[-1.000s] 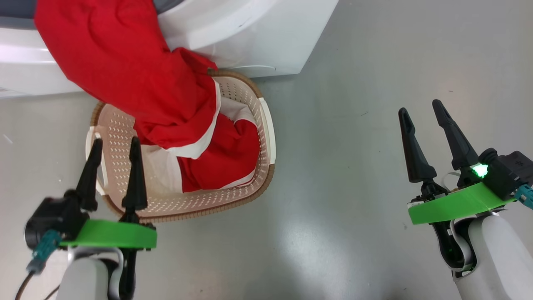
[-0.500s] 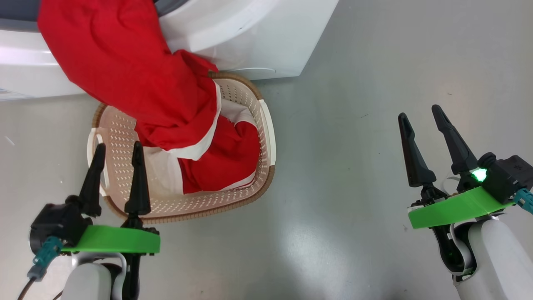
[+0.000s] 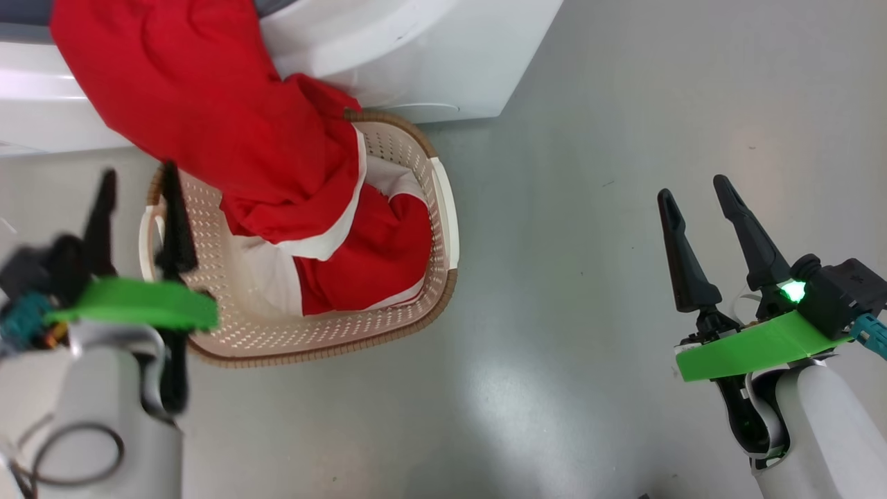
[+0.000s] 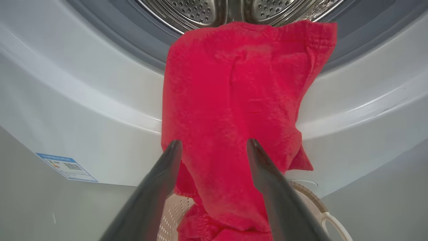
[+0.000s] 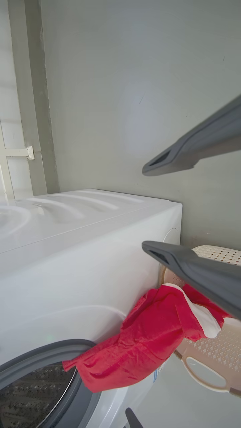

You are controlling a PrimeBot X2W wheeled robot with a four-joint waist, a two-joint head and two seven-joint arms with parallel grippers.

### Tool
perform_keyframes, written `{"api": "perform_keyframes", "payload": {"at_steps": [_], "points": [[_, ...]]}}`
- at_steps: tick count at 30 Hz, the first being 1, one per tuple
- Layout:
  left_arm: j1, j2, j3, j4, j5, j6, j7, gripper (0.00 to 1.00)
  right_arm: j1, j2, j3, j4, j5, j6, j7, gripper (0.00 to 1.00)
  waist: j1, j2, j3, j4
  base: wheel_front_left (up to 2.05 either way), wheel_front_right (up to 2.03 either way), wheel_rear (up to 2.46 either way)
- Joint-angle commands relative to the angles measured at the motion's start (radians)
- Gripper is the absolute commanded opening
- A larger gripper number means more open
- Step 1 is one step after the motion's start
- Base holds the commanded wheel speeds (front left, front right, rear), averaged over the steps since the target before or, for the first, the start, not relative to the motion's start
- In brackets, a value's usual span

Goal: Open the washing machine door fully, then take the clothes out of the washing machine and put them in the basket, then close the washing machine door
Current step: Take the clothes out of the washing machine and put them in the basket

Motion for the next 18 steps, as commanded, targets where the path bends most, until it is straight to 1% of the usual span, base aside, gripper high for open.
{"api": "perform_keyframes", "payload": {"at_steps": [1,9,18], "points": [[-0.028,0.041,0.04,0.01,0.014,-0.009,-0.005,1.0,0.014,-0.002,0.024,-0.022,-0.011,0.005,-0.006,1.0,0.0,0.0,0.007,-0.002,0.0,0.0,0.0],[-0.23,0.1,0.08,0.188,0.061,-0.015,-0.005,1.0,-0.002,0.003,0.028,-0.025,-0.012,0.005,-0.006,1.0,0.0,0.0,0.035,-0.011,0.0,0.0,0.0],[-0.338,0.134,0.099,0.323,0.075,-0.026,-0.005,1.0,-0.013,0.01,0.035,-0.026,-0.012,0.005,-0.006,1.0,0.0,0.0,0.05,-0.022,0.0,0.0,0.0]]}}
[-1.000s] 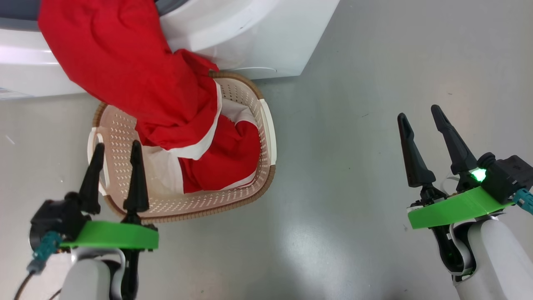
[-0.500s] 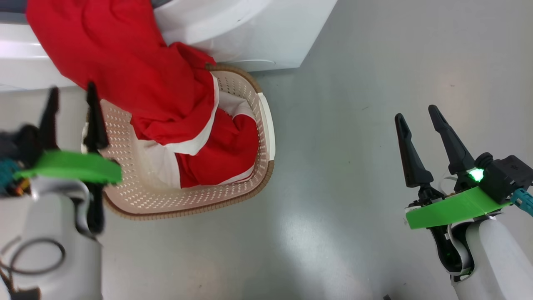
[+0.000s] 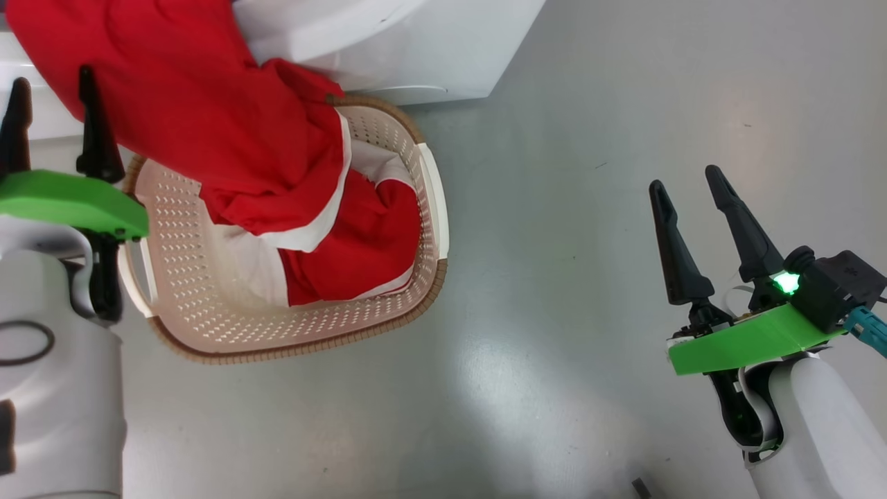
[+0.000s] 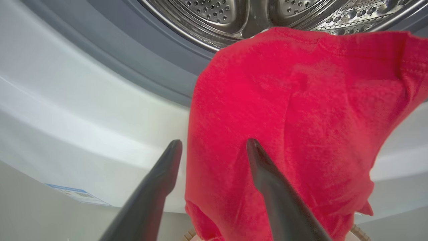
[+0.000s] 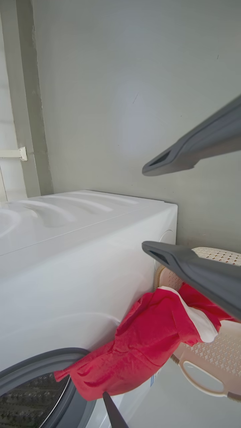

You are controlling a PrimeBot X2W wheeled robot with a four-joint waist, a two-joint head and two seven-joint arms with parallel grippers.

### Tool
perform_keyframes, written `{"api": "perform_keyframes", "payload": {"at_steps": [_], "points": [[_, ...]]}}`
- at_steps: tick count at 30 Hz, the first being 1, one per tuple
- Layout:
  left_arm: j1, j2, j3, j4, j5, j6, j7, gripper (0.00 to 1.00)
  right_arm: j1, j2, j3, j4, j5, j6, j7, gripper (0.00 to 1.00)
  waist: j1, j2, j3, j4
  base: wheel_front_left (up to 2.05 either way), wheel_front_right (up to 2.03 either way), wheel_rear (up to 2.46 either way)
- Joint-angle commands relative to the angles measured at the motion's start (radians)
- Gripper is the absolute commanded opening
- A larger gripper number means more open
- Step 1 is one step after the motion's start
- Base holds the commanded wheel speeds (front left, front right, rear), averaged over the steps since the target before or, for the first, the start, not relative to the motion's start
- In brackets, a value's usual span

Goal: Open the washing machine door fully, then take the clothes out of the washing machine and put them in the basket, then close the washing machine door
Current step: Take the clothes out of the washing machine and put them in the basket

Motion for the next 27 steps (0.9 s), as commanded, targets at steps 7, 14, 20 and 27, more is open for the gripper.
{"api": "perform_keyframes", "payload": {"at_steps": [7,14,20,27], "points": [[-0.058,0.072,-0.002,0.067,0.001,-0.017,-0.005,1.0,-0.001,0.002,0.024,-0.023,-0.012,0.005,-0.006,1.0,0.0,0.0,0.009,-0.006,0.0,0.0,0.0],[-0.085,0.075,-0.054,0.091,-0.026,-0.019,-0.005,0.79,-0.003,0.003,0.024,-0.024,-0.013,0.005,-0.006,1.0,0.0,0.0,0.011,-0.01,0.0,0.0,0.0],[-0.084,0.087,-0.095,0.085,-0.061,-0.02,-0.005,0.0,-0.002,0.004,0.021,-0.025,-0.015,0.005,-0.006,1.0,0.0,0.0,0.008,-0.012,0.0,0.0,0.0],[-0.06,0.087,-0.118,0.027,-0.097,-0.02,-0.005,0.0,-0.002,0.003,0.016,-0.024,-0.015,0.005,-0.006,1.0,0.0,0.0,0.003,-0.007,0.0,0.0,0.0]]}}
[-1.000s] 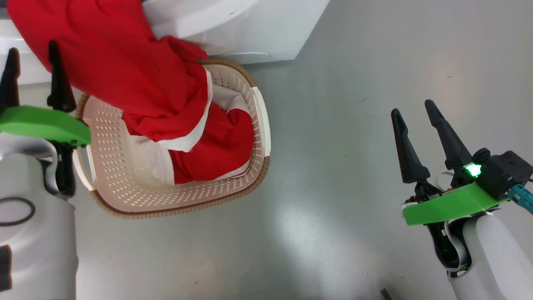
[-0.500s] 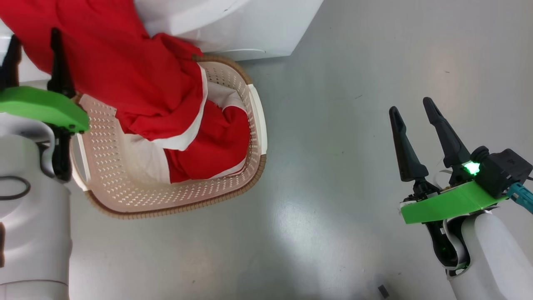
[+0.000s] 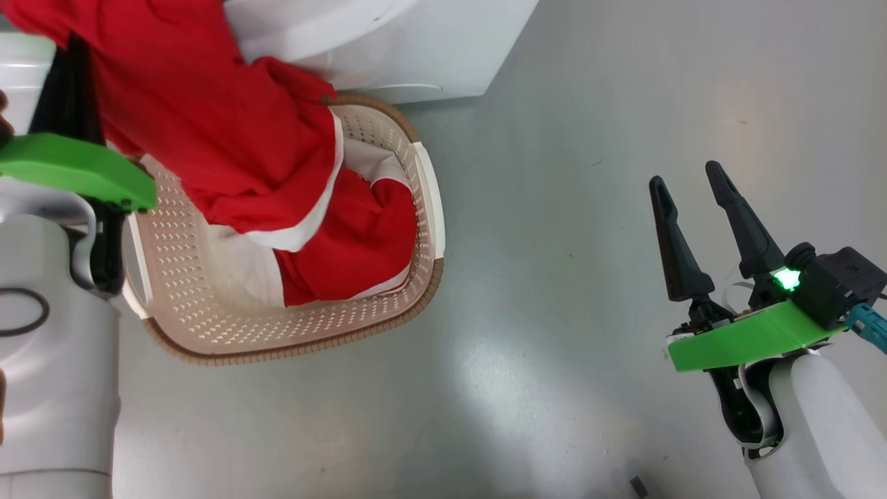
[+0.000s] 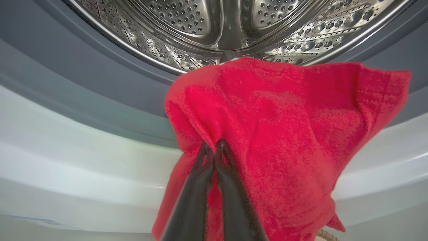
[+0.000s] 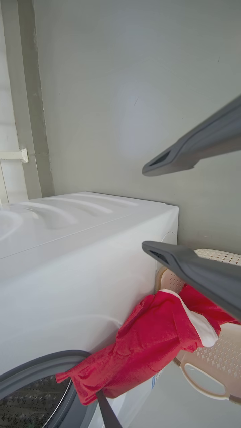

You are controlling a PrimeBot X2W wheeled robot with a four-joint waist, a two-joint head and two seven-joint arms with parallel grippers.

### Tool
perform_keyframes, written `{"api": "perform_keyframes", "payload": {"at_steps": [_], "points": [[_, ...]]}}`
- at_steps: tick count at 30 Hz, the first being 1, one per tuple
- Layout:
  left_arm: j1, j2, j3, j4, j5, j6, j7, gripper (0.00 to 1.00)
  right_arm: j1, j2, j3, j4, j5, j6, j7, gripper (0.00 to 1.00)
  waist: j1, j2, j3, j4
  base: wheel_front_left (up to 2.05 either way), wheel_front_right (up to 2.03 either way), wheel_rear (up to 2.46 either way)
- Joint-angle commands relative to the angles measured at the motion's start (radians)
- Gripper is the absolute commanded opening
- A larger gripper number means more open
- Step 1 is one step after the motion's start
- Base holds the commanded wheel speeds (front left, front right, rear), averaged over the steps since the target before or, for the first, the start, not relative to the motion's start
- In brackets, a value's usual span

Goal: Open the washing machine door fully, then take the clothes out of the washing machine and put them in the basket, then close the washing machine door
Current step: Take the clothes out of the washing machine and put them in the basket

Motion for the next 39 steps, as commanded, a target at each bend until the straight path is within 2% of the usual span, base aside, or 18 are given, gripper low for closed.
{"api": "perform_keyframes", "payload": {"at_steps": [1,10,20,29,39], "points": [[0.03,0.043,0.02,-0.045,-0.012,-0.006,-0.005,0.0,0.007,0.002,0.016,-0.024,-0.015,0.005,-0.006,1.0,0.0,0.0,-0.003,0.002,0.0,0.0,0.0],[0.219,-0.025,0.043,-0.316,0.005,-0.006,-0.005,0.0,0.02,0.005,0.013,-0.024,-0.016,0.005,-0.006,1.0,0.0,0.0,-0.024,0.007,0.0,0.0,0.0],[0.433,-0.086,-0.038,-0.498,0.03,-0.006,-0.005,0.0,0.036,0.001,0.01,-0.023,-0.016,0.005,-0.006,1.0,0.0,0.0,-0.041,0.021,0.0,0.0,0.0],[0.52,-0.107,-0.072,-0.461,0.03,-0.006,-0.005,0.0,0.034,0.0,0.022,-0.022,-0.012,0.005,-0.006,1.0,0.0,0.0,-0.038,0.011,0.0,0.0,0.0],[0.46,-0.106,-0.138,-0.209,0.002,-0.006,-0.005,0.0,0.023,0.002,0.018,-0.029,-0.013,0.005,-0.006,1.0,0.0,0.0,0.007,0.001,0.0,0.0,0.0]]}}
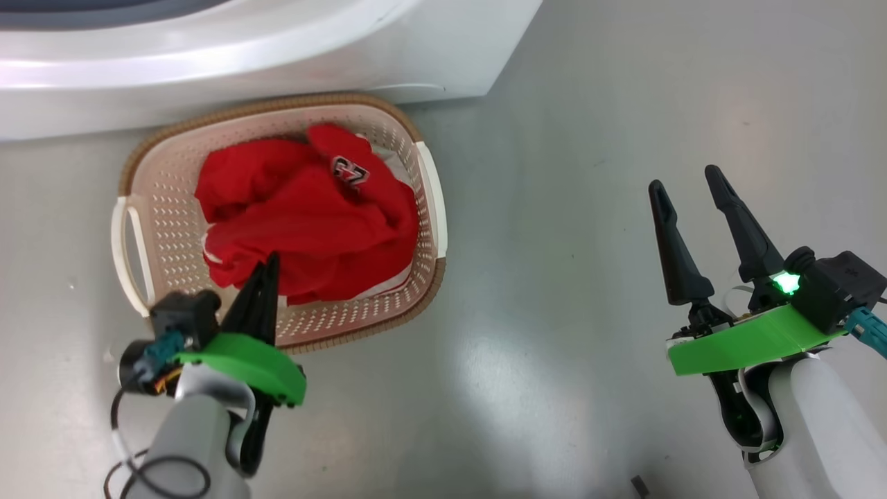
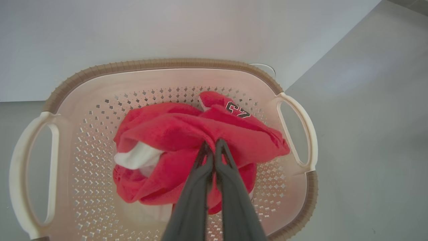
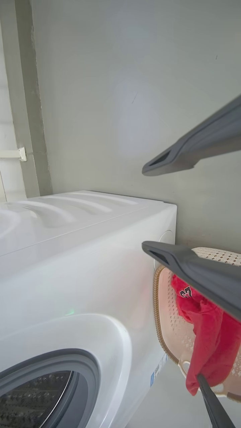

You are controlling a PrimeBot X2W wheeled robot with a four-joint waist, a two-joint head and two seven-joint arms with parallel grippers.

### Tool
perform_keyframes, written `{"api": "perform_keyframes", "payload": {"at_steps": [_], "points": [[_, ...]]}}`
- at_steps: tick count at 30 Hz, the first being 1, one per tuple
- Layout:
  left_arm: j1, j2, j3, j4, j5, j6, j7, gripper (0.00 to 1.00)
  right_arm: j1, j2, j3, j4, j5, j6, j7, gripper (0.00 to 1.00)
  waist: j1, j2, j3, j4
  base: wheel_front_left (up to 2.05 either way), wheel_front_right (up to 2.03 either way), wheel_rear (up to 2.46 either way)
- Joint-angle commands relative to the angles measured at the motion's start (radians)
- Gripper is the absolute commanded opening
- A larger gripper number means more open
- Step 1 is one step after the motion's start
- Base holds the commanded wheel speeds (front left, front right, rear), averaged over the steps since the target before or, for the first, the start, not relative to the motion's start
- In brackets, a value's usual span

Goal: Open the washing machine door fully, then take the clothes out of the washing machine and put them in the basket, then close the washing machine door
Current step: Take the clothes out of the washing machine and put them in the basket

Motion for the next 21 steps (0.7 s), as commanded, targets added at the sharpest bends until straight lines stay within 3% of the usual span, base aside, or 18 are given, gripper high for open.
{"api": "perform_keyframes", "payload": {"at_steps": [1,16,19,20,21], "points": [[-0.019,0.024,0.016,0.019,-0.008,-0.006,-0.005,0.0,0.01,0.002,0.018,-0.025,-0.013,0.005,-0.006,1.0,0.0,0.0,0.017,-0.004,0.0,0.0,0.0],[-0.262,0.063,-0.06,0.379,-0.034,-0.006,-0.005,0.0,-0.025,0.008,0.023,-0.029,-0.017,0.005,-0.006,1.0,0.0,0.0,0.085,-0.029,0.0,0.0,0.0],[-0.275,0.067,-0.057,0.397,-0.039,-0.006,-0.005,0.35,-0.026,0.01,0.021,-0.026,-0.018,0.005,-0.006,1.0,0.0,0.0,0.083,-0.029,0.0,0.0,0.0],[-0.277,0.068,-0.055,0.401,-0.041,-0.006,-0.005,0.7,-0.026,0.01,0.021,-0.025,-0.018,0.005,-0.006,1.0,0.0,0.0,0.082,-0.028,0.0,0.0,0.0],[-0.279,0.069,-0.053,0.404,-0.042,-0.006,-0.005,0.98,-0.027,0.011,0.021,-0.025,-0.018,0.005,-0.006,1.0,0.0,0.0,0.08,-0.028,0.0,0.0,0.0]]}}
